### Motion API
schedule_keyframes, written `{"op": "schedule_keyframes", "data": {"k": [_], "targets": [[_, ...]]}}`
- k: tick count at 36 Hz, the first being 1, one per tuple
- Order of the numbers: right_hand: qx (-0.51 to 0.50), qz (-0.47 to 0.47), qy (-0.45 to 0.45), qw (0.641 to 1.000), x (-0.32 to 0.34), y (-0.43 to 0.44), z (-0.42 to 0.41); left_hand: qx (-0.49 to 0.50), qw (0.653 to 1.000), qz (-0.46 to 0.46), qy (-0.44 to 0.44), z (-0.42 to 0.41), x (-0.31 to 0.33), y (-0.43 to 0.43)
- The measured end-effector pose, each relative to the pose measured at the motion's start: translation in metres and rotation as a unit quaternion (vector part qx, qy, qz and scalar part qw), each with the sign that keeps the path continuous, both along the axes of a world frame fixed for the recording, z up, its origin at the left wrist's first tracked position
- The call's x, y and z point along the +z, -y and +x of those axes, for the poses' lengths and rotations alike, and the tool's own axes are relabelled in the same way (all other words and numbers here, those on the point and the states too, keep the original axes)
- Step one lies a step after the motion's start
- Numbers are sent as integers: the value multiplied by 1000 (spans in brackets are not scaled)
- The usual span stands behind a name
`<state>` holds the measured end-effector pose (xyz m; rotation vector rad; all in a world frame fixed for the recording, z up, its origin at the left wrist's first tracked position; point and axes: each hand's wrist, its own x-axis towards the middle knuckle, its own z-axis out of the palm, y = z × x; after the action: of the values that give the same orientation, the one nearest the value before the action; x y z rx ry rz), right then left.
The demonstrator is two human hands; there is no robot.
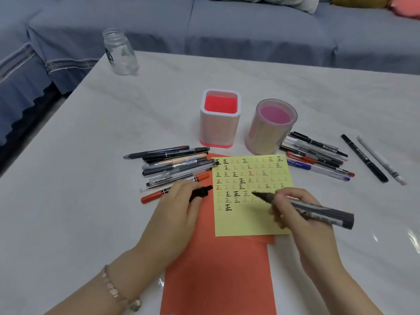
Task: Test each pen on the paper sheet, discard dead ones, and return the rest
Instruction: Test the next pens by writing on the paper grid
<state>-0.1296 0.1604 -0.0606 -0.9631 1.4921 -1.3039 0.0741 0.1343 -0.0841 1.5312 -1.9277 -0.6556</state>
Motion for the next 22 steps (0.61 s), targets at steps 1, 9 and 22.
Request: {"op": "schedule_keyframes", "data": {"k": [1, 9, 22], "targets": [[11, 4, 57, 998, 5, -1, 1, 3, 997, 35, -67, -6, 8, -3], [84, -15, 130, 988, 31, -7, 4, -30, 969, 85, -231, -27, 28, -14], [95, -1, 58, 994, 29, -12, 0, -135, 978, 47, -149, -30, 40, -17]]}}
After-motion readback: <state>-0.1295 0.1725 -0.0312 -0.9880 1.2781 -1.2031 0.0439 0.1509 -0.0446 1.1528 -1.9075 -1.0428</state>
